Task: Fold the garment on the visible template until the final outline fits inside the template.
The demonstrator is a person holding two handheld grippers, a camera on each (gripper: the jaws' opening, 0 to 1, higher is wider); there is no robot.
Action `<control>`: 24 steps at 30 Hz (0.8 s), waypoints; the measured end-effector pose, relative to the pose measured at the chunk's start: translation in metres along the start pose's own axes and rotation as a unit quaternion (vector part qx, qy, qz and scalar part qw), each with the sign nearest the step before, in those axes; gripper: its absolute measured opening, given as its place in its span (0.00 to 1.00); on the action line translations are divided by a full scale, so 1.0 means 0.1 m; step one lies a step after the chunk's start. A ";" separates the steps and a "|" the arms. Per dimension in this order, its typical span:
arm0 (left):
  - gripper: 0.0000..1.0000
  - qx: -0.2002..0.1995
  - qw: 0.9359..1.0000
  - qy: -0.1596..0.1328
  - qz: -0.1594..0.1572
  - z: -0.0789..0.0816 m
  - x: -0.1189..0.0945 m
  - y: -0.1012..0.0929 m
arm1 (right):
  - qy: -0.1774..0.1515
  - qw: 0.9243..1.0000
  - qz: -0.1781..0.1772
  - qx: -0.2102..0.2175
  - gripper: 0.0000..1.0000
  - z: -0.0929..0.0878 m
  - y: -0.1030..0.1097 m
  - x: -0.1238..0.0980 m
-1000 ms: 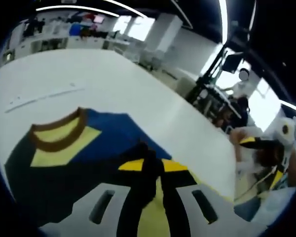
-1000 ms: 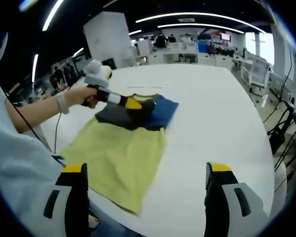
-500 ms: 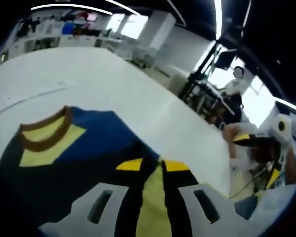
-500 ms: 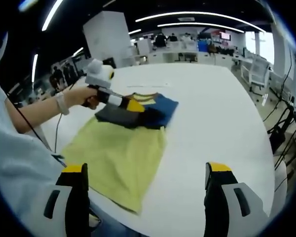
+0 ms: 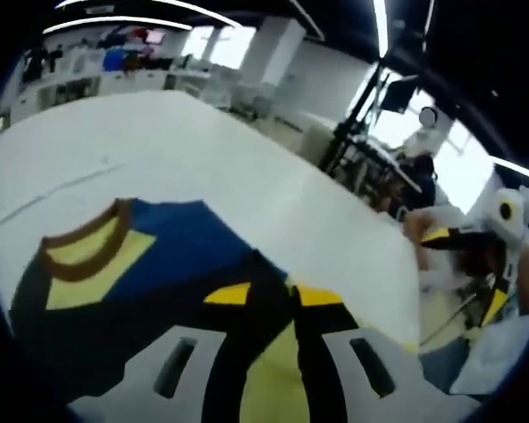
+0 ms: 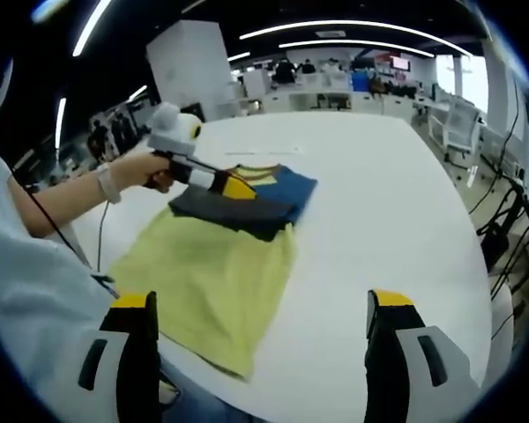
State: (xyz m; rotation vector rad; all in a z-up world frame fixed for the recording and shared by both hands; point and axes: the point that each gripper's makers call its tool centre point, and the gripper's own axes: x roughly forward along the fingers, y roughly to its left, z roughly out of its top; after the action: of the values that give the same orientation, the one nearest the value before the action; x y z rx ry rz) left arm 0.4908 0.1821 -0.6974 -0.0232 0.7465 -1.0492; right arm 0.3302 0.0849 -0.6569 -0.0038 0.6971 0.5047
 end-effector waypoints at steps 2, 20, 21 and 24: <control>0.18 0.007 1.000 0.001 0.003 0.00 -0.01 0.00 | 0.000 1.000 0.001 -0.001 0.97 0.00 0.01 0.01; 0.33 0.084 0.996 -0.002 0.027 0.15 -0.12 -0.04 | -0.004 1.000 0.003 -0.004 0.98 0.01 0.03 0.00; 0.35 0.087 0.996 -0.002 0.027 0.16 -0.13 -0.04 | -0.004 1.000 0.004 -0.005 0.98 0.01 0.03 0.00; 0.36 0.091 0.995 -0.004 0.030 0.18 -0.16 -0.04 | -0.006 1.000 0.006 -0.007 0.98 0.03 0.04 0.01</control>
State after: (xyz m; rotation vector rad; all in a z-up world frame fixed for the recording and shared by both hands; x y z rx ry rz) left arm 0.4932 0.1872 -0.6736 0.1501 0.6383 -1.0545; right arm 0.3308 0.0895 -0.6541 -0.0108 0.6815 0.5204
